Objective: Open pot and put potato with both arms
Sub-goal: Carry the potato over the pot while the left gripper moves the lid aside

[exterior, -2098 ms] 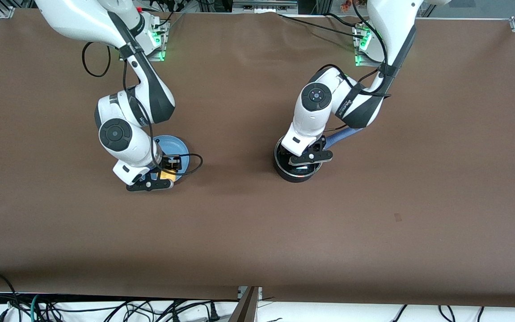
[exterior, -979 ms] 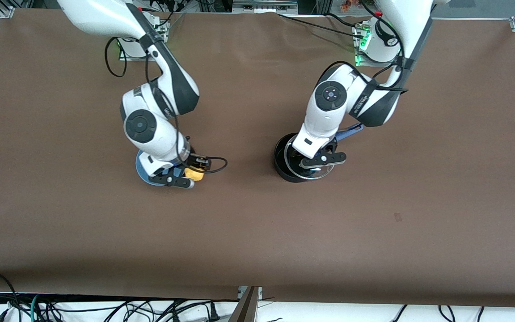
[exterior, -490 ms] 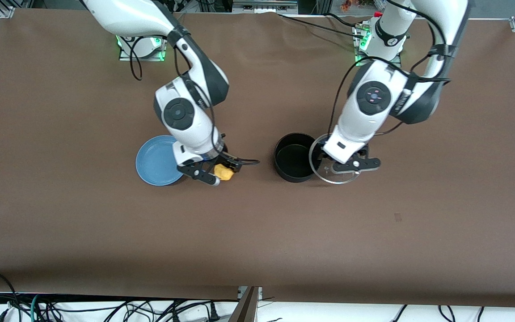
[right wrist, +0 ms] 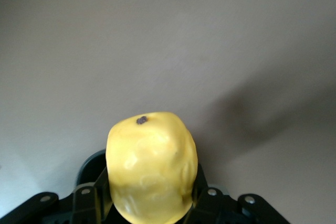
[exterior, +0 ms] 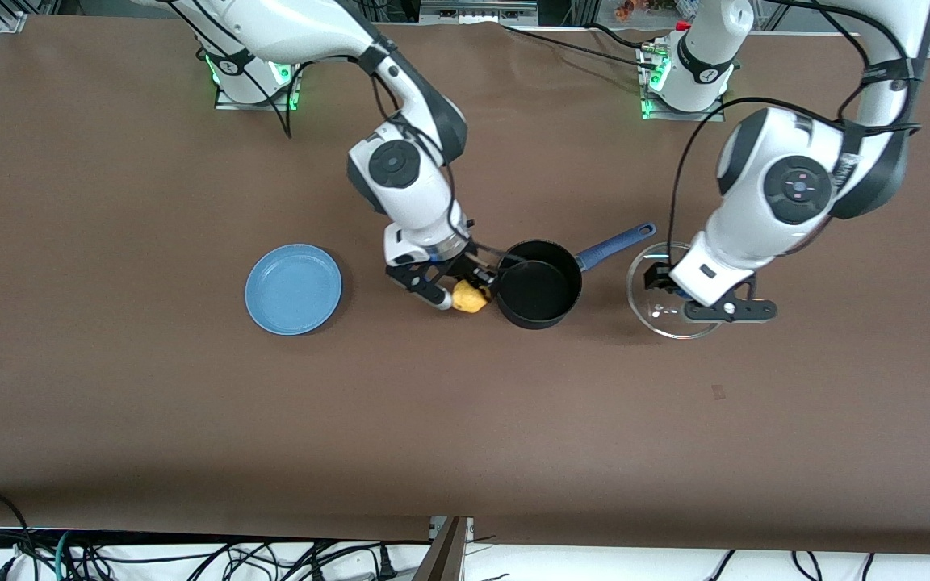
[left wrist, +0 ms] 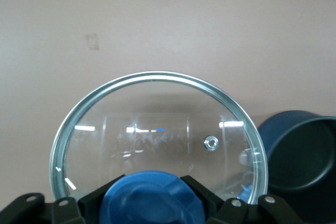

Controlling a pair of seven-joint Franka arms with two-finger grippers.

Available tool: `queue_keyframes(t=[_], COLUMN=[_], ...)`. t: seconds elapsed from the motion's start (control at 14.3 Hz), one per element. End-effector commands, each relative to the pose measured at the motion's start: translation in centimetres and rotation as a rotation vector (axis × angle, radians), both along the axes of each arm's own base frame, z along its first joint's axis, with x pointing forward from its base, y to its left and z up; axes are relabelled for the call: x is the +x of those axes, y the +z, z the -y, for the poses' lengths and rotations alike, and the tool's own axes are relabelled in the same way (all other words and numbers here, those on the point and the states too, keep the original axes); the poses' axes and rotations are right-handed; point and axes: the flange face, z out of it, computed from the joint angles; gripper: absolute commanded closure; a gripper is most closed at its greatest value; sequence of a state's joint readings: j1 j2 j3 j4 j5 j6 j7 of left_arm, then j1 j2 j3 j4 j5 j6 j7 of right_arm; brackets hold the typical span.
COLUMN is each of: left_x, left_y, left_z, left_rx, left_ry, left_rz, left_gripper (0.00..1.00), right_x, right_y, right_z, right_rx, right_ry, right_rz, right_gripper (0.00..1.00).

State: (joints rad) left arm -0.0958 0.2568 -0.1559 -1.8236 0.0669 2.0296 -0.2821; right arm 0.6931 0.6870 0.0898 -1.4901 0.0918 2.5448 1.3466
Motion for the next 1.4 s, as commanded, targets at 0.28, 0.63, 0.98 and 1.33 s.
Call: queue_keyframes(t=[0.28,0.63,0.98,1.33], left_x=[-1.2,-2.6,-3.1,-4.4], left_y=[-0.3,-5.4,-8.0,-12.0], left_z=[-6.6,-11.2,-13.3,-14.2], left_rx=[-0.015,-0.028,-0.030,-0.037], left_ry=[-0.063,-0.090,-0.104,-0.101], left_rz=[-0.023,0.031,0.038,0.072], left_gripper=[0.53,0.53,0.53,0.52], right_x=[-3.9,-5.1,-5.1,-4.8], right_y=[-2.8,-5.2,-6.0,-5.7], right_z=[-8.0,-9.5,-9.3,-8.8], right_rx=[0.166,0.203,0.190,0.121], right_ry=[-0.152,-0.195,-0.196,-0.182], right_rz=[-0.005,-0.018,-0.028,-0.080], right_gripper=[0.68,0.66,0.58,0.00])
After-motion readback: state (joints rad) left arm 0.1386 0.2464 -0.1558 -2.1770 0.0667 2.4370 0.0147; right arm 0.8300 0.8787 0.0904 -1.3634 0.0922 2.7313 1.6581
